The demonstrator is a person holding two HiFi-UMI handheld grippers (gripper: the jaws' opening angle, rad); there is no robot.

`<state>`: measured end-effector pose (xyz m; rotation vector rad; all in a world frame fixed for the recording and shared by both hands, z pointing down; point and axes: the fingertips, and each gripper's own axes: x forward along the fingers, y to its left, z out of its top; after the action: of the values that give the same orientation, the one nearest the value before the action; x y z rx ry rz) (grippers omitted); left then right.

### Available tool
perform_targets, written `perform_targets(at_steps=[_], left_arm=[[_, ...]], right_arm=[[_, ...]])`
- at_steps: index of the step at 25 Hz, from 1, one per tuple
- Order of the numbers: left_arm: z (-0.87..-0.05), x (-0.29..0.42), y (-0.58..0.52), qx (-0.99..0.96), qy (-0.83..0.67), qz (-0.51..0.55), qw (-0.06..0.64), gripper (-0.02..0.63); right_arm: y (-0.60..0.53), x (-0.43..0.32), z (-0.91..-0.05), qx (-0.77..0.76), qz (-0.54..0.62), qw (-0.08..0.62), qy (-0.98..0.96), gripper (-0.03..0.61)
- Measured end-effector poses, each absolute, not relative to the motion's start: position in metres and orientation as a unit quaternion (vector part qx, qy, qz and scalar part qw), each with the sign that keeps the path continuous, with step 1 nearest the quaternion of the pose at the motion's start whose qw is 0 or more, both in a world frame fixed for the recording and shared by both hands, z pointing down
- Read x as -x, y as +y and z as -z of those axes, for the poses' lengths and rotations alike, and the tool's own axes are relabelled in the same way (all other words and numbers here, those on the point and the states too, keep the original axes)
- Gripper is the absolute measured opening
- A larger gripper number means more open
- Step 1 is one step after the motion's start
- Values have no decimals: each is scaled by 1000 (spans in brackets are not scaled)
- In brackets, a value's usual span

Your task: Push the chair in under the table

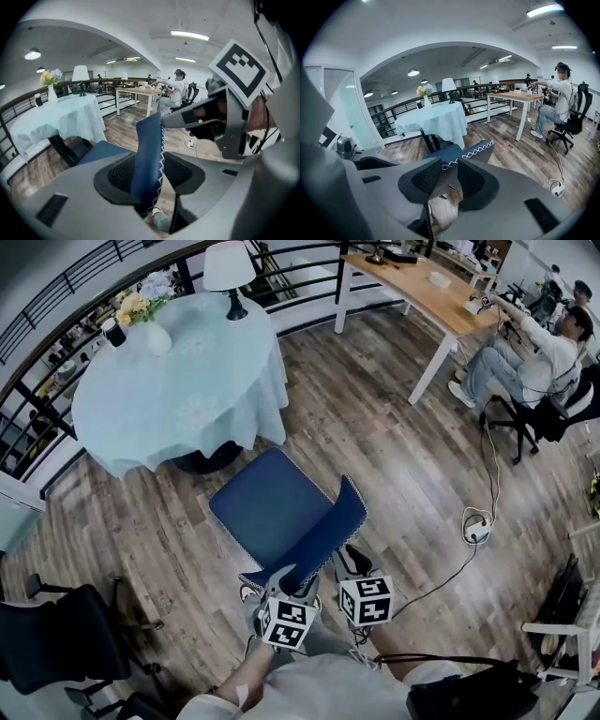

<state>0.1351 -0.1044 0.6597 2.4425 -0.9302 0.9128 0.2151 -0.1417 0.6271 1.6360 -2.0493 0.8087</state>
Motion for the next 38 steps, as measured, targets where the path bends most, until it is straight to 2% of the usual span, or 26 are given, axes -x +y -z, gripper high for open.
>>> perform_targets(at_steps=[2, 7, 38], left_arm=[[-661, -133, -106, -864, -338, -309, 209, 189], [-658, -137, -112, -865, -343, -302, 207, 175], [-658, -120, -167, -854, -372, -302, 204, 176]], right_arm=[[-144, -212, -627, -583, -284, 199, -735, 113], [-150, -211, -625, -586, -283, 183, -737, 71], [-207, -195, -626, -554, -303, 166, -757, 71]])
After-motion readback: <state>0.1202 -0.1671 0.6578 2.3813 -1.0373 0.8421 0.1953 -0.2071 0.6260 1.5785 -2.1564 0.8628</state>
